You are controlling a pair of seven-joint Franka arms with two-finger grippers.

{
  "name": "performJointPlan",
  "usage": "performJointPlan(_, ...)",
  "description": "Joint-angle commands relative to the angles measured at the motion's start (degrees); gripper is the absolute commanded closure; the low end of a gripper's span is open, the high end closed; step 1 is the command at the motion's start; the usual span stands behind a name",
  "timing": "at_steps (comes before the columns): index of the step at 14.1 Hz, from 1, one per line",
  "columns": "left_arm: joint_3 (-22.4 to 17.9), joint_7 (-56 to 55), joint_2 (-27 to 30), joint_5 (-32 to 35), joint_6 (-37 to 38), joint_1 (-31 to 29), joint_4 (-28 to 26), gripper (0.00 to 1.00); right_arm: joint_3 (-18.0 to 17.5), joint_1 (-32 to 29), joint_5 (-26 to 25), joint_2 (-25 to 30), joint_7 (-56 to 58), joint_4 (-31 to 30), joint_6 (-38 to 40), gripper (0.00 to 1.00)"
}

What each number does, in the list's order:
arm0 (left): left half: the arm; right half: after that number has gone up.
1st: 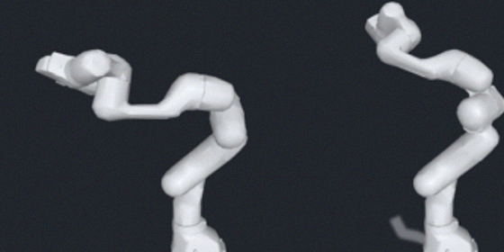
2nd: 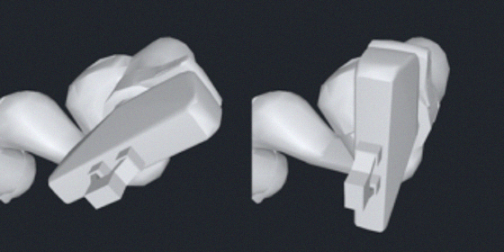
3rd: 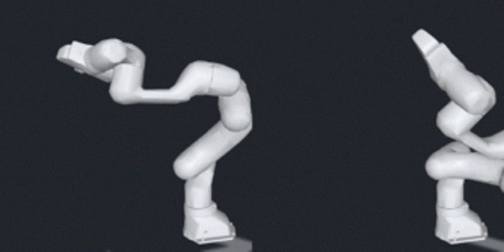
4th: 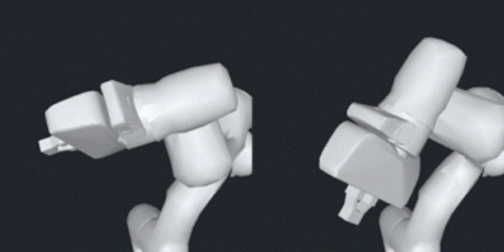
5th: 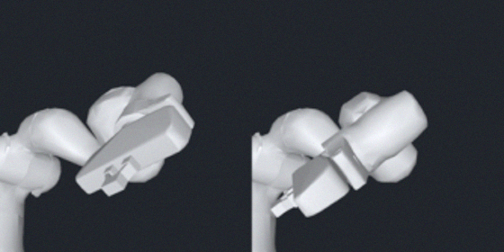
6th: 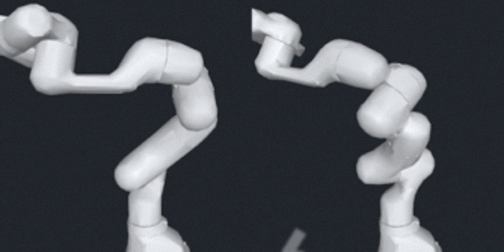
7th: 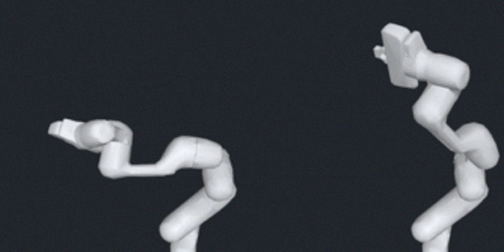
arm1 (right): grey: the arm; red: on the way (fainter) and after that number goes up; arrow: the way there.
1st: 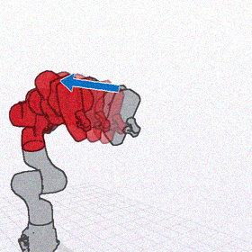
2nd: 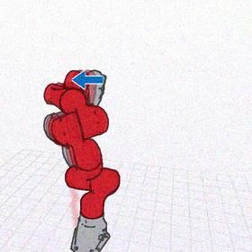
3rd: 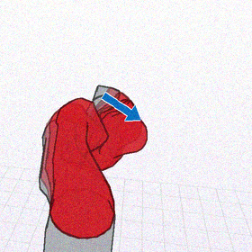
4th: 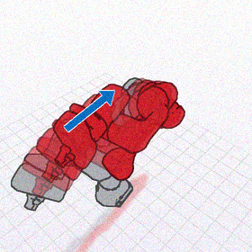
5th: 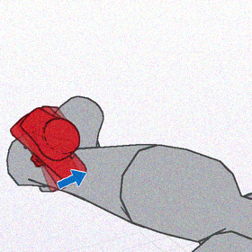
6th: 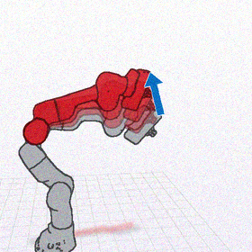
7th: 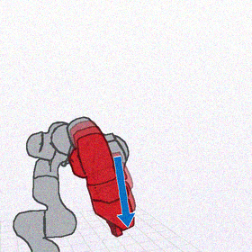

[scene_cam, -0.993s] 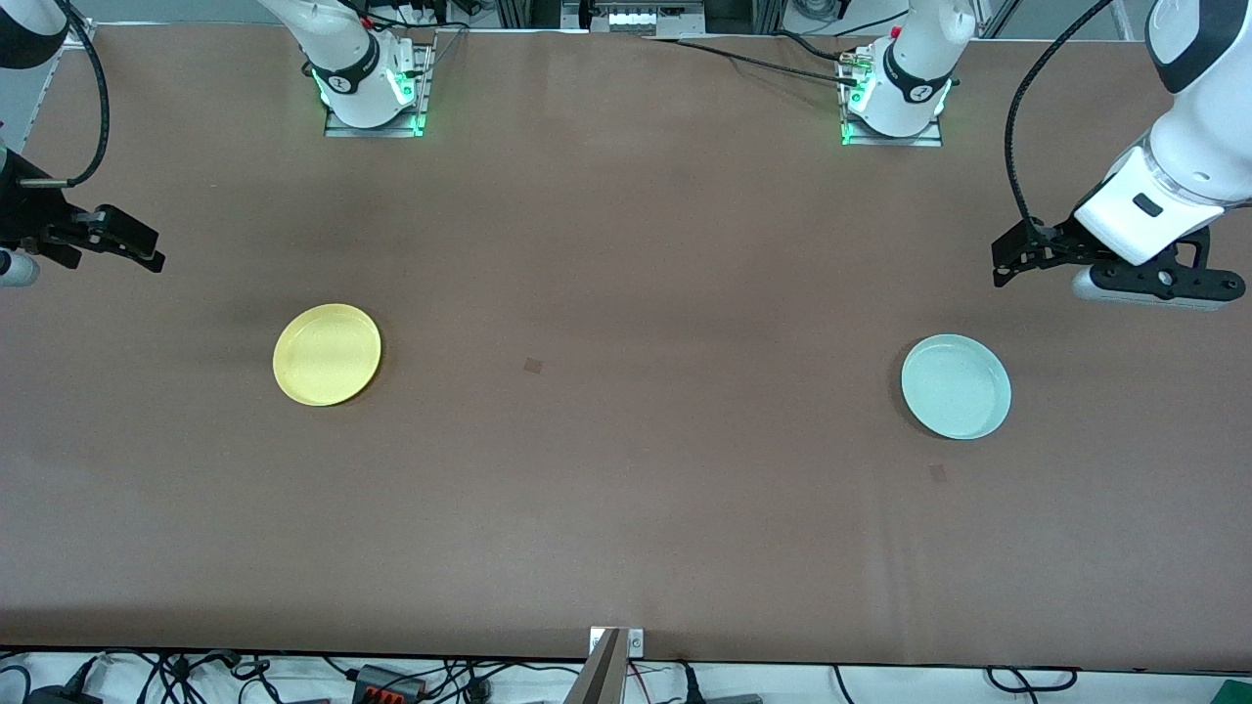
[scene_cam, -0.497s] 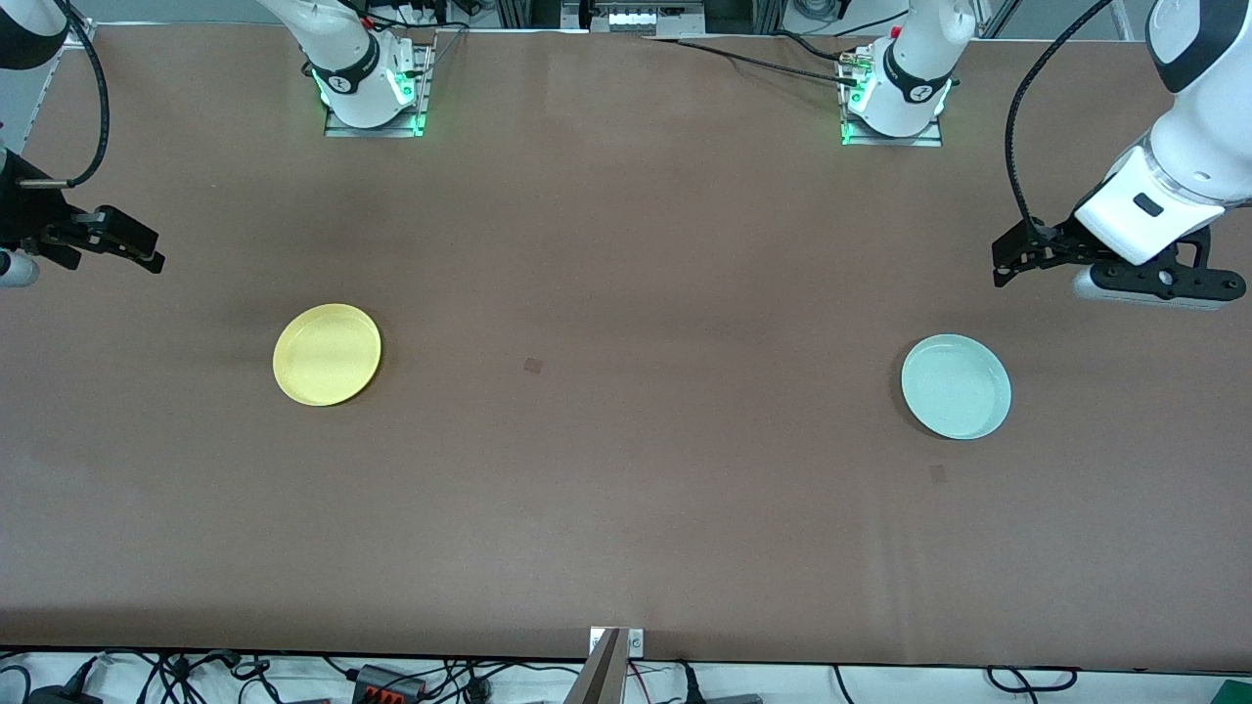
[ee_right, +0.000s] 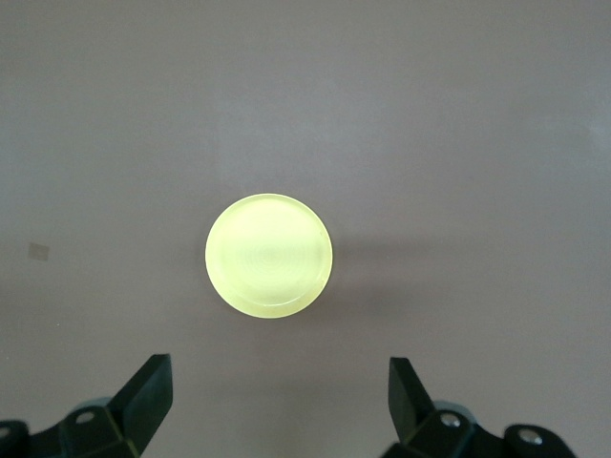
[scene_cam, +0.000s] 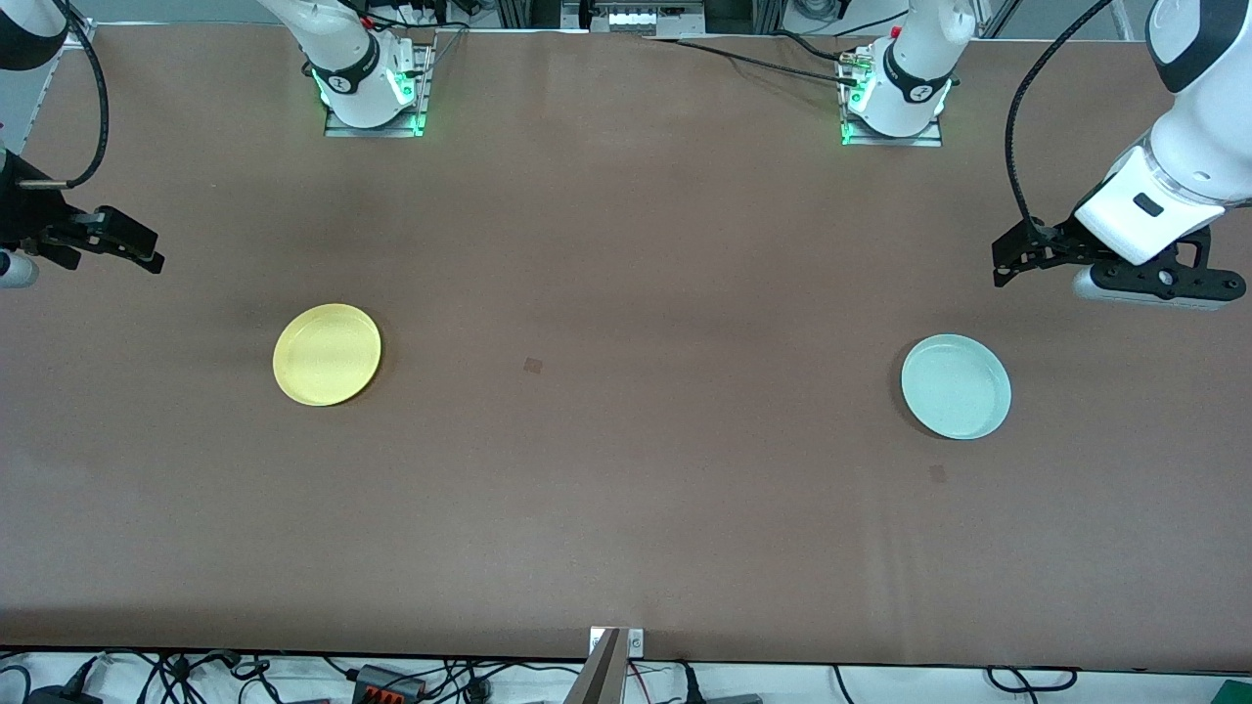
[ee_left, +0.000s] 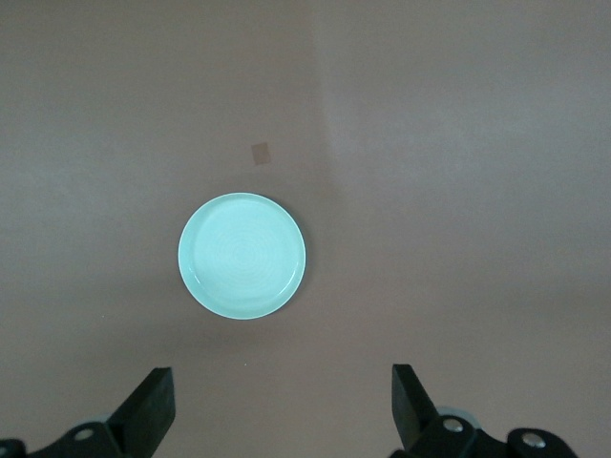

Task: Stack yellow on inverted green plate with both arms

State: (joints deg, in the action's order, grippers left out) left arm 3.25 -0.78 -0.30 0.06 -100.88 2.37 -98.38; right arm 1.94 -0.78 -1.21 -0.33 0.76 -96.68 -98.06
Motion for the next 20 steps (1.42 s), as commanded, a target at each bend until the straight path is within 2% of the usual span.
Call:
performJointPlan(1, 0.0, -0.28, 0.39, -0.94, 1.47, 0.09, 0.82, 0.0, 0.08, -0.18, -0.11, 0.42, 0.12, -0.62, -0.99, 0.0)
performJointPlan(7, 0.0, -0.36, 0.3, -0.94, 1.65, 0.17, 0.91, 0.0, -0.01, 0.08, -0.02, -0.28, 0.21, -0.62, -0.46, 0.0)
performJointPlan(13, -0.26, -0.36, 0.13, -0.94, 1.74, 0.0, 0.91, 0.0, -0.18, 0.34, 0.15, -7.56, -0.06, 0.08, -1.78, 0.0)
performJointPlan(17, -0.17, -0.36, -5.05, -0.76, 3.58, 0.17, 1.96, 0.0, -0.18, 2.19, -0.12, -11.7, -0.84, 0.96, -4.76, 0.0)
performJointPlan(20, -0.79, 0.42, -10.93, -0.85, 6.57, -1.58, 6.61, 0.0, -0.1, 1.84, -0.02, -16.35, -0.67, 1.05, -6.17, 0.0)
